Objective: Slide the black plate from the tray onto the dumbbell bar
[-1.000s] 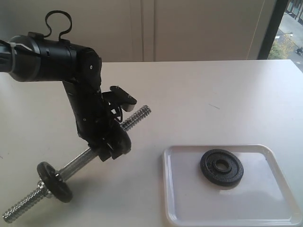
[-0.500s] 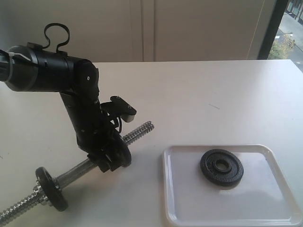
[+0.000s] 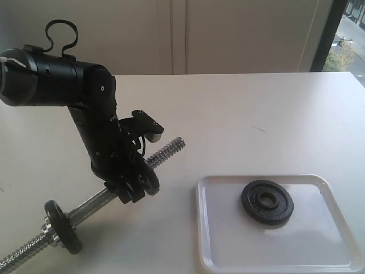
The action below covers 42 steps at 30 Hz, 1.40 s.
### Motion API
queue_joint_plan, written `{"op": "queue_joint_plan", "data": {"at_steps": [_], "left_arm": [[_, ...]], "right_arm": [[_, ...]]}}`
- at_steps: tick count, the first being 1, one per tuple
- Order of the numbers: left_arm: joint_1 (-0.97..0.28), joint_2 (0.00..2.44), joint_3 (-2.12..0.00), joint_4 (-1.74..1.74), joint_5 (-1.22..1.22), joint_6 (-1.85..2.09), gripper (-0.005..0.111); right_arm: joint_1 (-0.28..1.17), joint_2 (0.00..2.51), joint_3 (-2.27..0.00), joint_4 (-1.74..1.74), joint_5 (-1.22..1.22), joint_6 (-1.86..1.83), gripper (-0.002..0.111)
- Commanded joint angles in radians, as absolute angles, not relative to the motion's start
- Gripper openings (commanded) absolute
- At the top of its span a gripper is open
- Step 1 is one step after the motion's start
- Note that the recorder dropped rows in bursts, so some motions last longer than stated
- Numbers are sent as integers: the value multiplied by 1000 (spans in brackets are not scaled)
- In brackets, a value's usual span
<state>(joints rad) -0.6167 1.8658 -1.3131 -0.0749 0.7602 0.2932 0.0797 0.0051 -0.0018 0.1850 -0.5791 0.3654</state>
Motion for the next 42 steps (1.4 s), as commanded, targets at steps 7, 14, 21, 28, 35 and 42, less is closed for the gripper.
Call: {"op": "queue_joint_plan", "data": {"at_steps": [7, 14, 21, 28, 35, 42], "left_arm": [[-621, 1814, -1323, -96, 767, 296, 0], [-621, 1814, -1323, -96, 765, 296, 0], [-621, 1814, -1323, -96, 763, 296, 0], [-621, 1814, -1323, -96, 763, 296, 0], [-621, 1814, -1323, -96, 763, 296, 0], [-621, 1814, -1323, -96, 763, 296, 0]], "right_arm": [[157, 487, -443, -53, 171, 126, 0], [286, 1035, -884, -15, 877, -77, 0], [413, 1443, -1047, -34, 1033, -105, 0], [422, 1619, -1056, -34, 923, -120, 1], [422, 1627, -1056, 0, 884, -155, 45], [422, 1633, -1056, -23, 906, -158, 105]]}}
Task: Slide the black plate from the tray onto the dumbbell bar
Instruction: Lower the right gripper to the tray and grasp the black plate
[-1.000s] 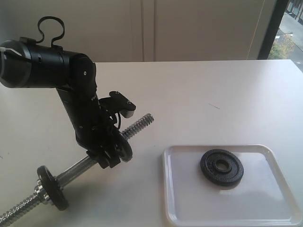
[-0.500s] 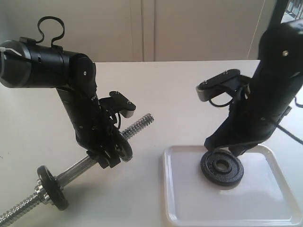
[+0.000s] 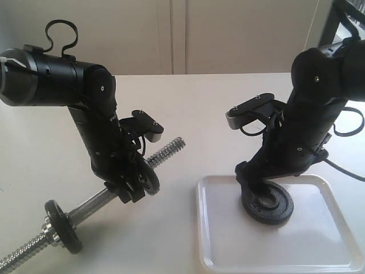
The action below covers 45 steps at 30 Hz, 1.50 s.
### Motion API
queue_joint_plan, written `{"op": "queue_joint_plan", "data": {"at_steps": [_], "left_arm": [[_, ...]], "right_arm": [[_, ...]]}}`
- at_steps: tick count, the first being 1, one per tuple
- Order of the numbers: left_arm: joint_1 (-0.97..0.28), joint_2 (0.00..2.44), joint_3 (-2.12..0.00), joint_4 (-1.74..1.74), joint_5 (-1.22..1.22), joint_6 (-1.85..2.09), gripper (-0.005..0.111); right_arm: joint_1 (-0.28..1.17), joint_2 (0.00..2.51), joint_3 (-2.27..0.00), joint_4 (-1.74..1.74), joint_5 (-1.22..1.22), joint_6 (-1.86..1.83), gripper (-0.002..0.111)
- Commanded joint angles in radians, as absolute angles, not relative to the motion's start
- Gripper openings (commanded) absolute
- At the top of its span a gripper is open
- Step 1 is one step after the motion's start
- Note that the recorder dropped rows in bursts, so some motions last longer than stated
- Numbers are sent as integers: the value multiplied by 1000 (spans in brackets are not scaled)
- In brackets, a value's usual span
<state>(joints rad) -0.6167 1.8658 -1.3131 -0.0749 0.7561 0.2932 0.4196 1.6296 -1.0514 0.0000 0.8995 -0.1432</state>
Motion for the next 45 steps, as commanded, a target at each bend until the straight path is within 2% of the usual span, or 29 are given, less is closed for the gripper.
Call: {"op": "queue_joint_plan", "data": {"at_steps": [1, 11, 24, 45], "left_arm": [[-621, 1814, -1323, -96, 763, 296, 0], [-621, 1814, -1323, -96, 763, 296, 0], [-621, 1814, -1323, -96, 763, 296, 0], [-621, 1814, -1323, -96, 763, 296, 0]], "right_arm": [[422, 1633, -1056, -23, 906, -158, 105], [422, 1633, -1056, -27, 793, -147, 105], [418, 1760, -1056, -105, 795, 0, 105], [416, 1960, -1056, -69, 799, 0, 105]]}}
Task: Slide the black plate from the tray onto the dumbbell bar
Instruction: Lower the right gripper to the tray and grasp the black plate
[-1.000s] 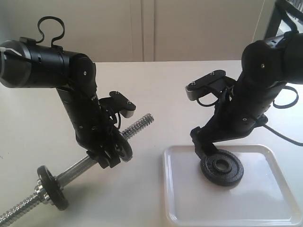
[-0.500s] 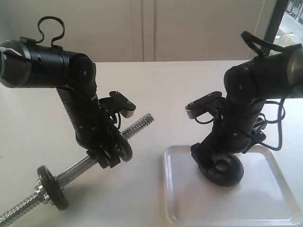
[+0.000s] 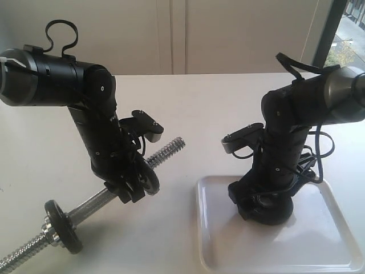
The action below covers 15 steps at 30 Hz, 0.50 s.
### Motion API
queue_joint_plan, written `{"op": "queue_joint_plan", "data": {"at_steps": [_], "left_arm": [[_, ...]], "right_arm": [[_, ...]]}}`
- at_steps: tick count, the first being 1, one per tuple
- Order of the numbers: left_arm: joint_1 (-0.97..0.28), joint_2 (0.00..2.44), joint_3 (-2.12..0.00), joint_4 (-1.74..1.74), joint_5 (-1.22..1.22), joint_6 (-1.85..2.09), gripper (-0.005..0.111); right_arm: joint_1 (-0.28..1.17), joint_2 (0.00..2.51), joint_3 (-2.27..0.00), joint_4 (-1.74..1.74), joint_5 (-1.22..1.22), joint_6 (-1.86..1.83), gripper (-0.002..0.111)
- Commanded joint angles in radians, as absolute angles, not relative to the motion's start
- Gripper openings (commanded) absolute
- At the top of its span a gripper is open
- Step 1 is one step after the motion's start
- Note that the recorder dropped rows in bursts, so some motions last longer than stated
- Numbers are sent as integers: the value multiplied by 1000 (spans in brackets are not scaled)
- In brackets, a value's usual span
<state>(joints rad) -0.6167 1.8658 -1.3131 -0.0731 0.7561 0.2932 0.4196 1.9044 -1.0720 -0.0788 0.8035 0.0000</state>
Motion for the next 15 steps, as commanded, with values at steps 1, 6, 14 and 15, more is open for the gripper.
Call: {"op": "queue_joint_plan", "data": {"at_steps": [1, 6, 14, 15], "left_arm": [[-621, 1814, -1323, -96, 763, 296, 0], [-621, 1814, -1323, -96, 763, 296, 0], [-621, 1814, -1323, -96, 763, 296, 0], [-621, 1814, -1323, -96, 763, 296, 0]], "right_arm": [[416, 1968, -1056, -64, 807, 0, 105], [416, 2012, -1056, -41, 848, 0, 104], [416, 2094, -1056, -22, 895, 0, 90], [416, 2097, -1056, -18, 897, 0, 83]]}}
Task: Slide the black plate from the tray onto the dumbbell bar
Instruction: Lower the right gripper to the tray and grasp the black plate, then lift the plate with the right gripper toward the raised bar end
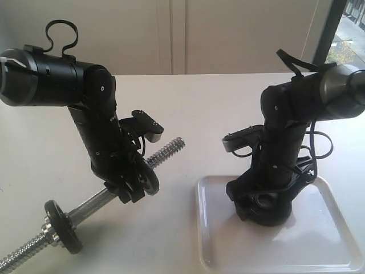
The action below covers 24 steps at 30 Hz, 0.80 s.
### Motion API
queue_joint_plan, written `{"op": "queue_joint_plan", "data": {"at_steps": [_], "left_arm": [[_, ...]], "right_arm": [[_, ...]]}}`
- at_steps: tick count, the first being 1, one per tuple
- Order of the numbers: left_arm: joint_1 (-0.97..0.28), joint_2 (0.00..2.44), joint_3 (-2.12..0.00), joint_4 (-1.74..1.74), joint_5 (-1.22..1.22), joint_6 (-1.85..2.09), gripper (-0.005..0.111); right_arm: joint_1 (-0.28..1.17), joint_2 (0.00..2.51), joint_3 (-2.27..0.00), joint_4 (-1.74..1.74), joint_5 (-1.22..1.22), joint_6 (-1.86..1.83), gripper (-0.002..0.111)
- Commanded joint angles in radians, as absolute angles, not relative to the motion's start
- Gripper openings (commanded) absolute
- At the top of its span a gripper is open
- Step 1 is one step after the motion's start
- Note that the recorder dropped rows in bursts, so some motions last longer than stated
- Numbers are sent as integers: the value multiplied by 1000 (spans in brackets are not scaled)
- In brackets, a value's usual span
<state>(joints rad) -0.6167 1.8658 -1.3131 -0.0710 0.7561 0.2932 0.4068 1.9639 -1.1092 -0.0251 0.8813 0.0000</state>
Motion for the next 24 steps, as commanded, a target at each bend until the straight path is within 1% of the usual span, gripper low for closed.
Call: {"op": "queue_joint_plan", "data": {"at_steps": [1, 4, 6, 14, 19, 24], "left_arm": [[-621, 1814, -1323, -96, 763, 296, 0], [-621, 1814, -1323, -96, 763, 296, 0], [-621, 1814, -1323, -98, 763, 296, 0], [-621, 1814, -1323, -104, 774, 296, 0], [-621, 1814, -1323, -104, 776, 296, 0], [-621, 1814, -1323, -104, 778, 296, 0]], "right_arm": [[416, 2101, -1056, -16, 899, 0, 71], [416, 2102, -1056, -16, 899, 0, 26], [416, 2102, -1056, -18, 899, 0, 0], [416, 2060, -1084, -16, 958, 10, 1], [413, 1940, -1111, -18, 963, 10, 1], [394, 1791, -1146, -22, 909, -13, 1]]}}
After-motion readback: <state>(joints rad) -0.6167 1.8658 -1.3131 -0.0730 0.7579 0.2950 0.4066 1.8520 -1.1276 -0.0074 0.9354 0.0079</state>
